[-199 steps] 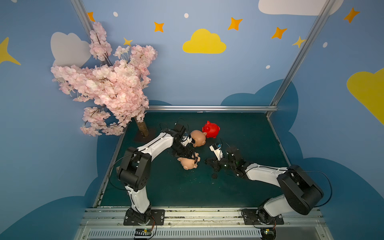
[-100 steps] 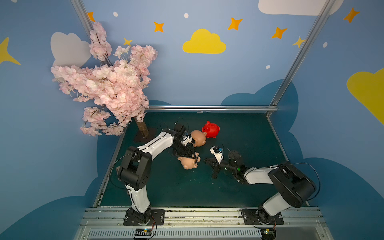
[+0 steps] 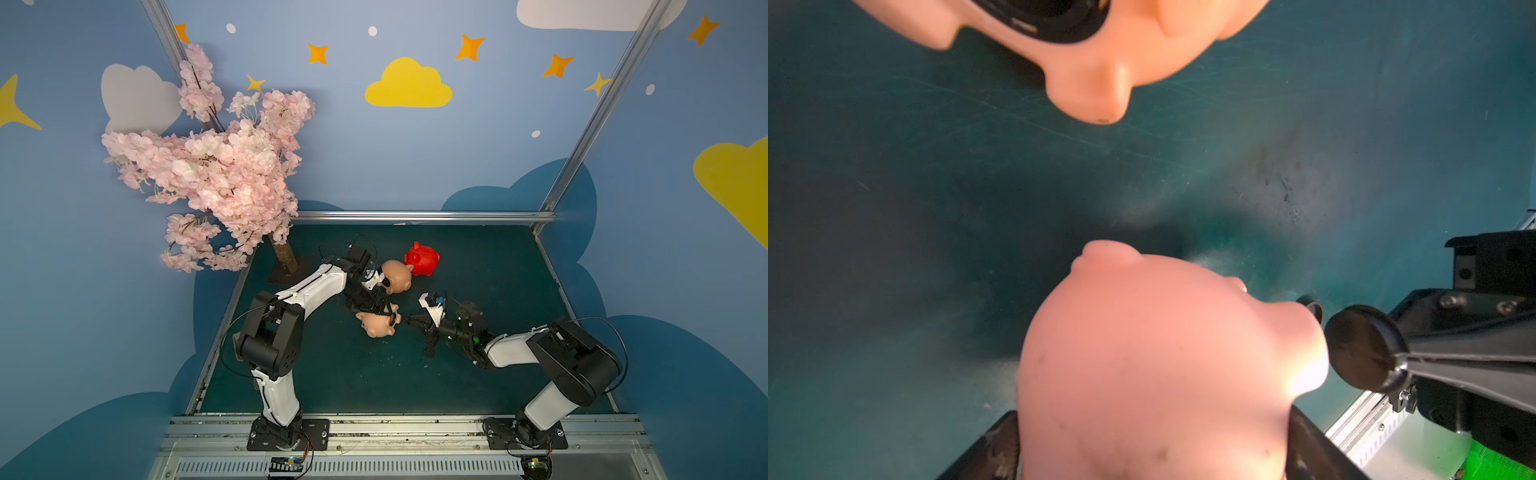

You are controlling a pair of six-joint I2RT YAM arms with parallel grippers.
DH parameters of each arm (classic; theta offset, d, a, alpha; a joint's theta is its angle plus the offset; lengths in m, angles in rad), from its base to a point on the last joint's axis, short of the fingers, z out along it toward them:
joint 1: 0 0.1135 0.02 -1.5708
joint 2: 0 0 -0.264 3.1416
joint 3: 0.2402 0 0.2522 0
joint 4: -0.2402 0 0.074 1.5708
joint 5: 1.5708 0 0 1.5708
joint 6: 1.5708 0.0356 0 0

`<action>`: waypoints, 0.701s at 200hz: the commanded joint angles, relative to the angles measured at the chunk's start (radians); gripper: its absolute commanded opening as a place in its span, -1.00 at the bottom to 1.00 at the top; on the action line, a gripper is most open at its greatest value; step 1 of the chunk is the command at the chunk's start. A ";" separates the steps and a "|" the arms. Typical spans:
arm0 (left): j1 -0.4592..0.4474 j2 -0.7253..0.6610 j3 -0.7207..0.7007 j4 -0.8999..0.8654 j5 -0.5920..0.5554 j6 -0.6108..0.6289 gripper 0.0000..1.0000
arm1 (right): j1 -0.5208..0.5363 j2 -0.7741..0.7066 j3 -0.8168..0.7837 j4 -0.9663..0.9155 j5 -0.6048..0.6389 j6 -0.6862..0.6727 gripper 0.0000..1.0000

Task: Close piggy banks
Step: Insert the knob into the piggy bank.

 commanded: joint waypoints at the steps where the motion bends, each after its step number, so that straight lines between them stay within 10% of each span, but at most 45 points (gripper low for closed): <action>1: -0.020 0.061 -0.030 -0.029 0.085 0.005 0.54 | 0.011 0.035 0.025 0.028 -0.012 -0.001 -1.00; 140: -0.021 0.062 -0.026 -0.031 0.086 0.004 0.54 | 0.033 0.122 0.069 0.100 -0.043 -0.066 -1.00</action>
